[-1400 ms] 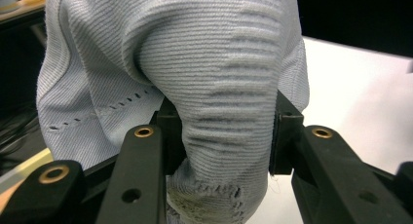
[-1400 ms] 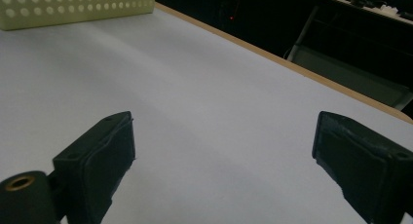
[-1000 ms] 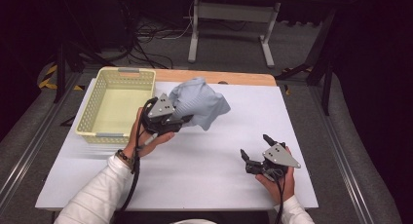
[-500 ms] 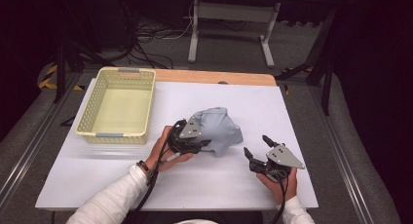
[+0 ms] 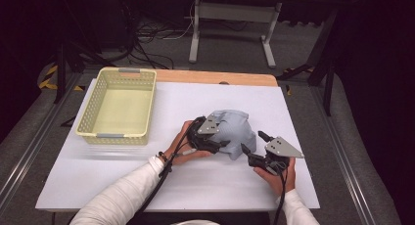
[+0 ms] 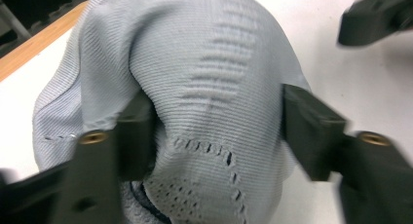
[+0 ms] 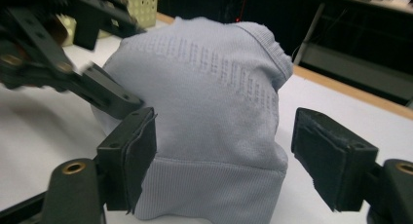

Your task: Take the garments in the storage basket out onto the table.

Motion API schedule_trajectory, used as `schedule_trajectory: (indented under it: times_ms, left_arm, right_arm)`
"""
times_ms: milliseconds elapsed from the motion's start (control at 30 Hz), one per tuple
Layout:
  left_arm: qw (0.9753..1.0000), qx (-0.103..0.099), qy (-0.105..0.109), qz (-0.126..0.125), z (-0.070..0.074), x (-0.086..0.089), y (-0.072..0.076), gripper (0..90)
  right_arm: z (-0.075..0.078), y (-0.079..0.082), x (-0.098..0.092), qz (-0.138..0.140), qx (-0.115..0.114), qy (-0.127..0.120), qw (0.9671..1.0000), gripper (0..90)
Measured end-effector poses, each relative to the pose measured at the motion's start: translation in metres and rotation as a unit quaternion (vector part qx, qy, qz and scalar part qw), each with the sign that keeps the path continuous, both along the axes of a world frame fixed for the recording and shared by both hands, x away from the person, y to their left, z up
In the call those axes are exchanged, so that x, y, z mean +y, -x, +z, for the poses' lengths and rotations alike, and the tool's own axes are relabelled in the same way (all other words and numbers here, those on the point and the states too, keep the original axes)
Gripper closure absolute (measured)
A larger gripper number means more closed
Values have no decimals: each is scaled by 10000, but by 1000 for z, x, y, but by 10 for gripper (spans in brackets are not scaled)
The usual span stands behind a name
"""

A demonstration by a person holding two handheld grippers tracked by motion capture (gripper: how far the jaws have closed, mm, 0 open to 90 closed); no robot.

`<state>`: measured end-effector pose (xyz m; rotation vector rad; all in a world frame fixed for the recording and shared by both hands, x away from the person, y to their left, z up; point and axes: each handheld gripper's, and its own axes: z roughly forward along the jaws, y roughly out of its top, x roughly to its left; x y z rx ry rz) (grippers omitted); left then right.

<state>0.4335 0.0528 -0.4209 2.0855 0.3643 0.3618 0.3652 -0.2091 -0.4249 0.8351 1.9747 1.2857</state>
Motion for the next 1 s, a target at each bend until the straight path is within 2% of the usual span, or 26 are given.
schedule_trajectory:
  times_ms: [33, 67, 100, 133, 200, 300, 433, 533, 600, 667, 733, 833, 900, 1000]
  left_arm:
    - [9999, 30, 98, 59, 3, 6, 1, 232]
    - [9997, 65, 203, 107, 7, 12, 3, 179]
    - [9997, 9, 204, 152, 10, 17, 5, 179]
    - [9993, -67, 263, 239, 13, 25, 11, 164]
    - [9993, -191, 205, 264, 16, 35, 22, 164]
    - [9990, -255, 15, 354, 11, 46, 32, 164]
    - [9989, 6, -162, 446, -4, 50, 36, 167]
    - [9983, 107, -357, 448, -12, 47, 31, 188]
    - [9972, 124, -423, 605, -17, 44, 26, 239]
    - [9968, 250, -425, 634, -21, 43, 20, 320]
    - [9965, 324, -412, 652, -24, 41, 16, 385]
    - [9967, 389, -433, 560, -26, 38, 12, 422]
    - [9968, 469, -372, 523, -27, 36, 9, 487]
    - [9965, 582, -370, 474, -28, 35, 6, 573]
  right_arm:
    - [-1, -3, 1, 16, 53, 0, 10000, 242]
    - [-3, -10, 2, 74, 200, 19, 9998, 226]
    - [-3, -10, 2, 74, 200, 19, 9998, 226]
    - [-6, -15, 2, 91, 324, 19, 9994, 219]
    - [-7, -17, 2, 89, 375, 26, 9993, 213]
    - [-12, -22, 0, 17, 690, 15, 9976, 195]
    - [-16, -26, -6, -118, 904, 165, 9957, 193]
    - [-23, -30, -8, -124, 1221, 203, 9922, 267]
    - [-26, -33, -7, -94, 1352, 239, 9905, 323]
    - [-27, -35, -7, -115, 1296, 336, 9909, 421]
    - [-27, -36, -8, -74, 1287, 320, 9911, 507]
    - [-25, -38, -9, -31, 1168, 414, 9923, 654]
    - [-24, -39, -10, -10, 1045, 433, 9936, 759]
    - [-23, -41, -10, 33, 970, 435, 9943, 845]
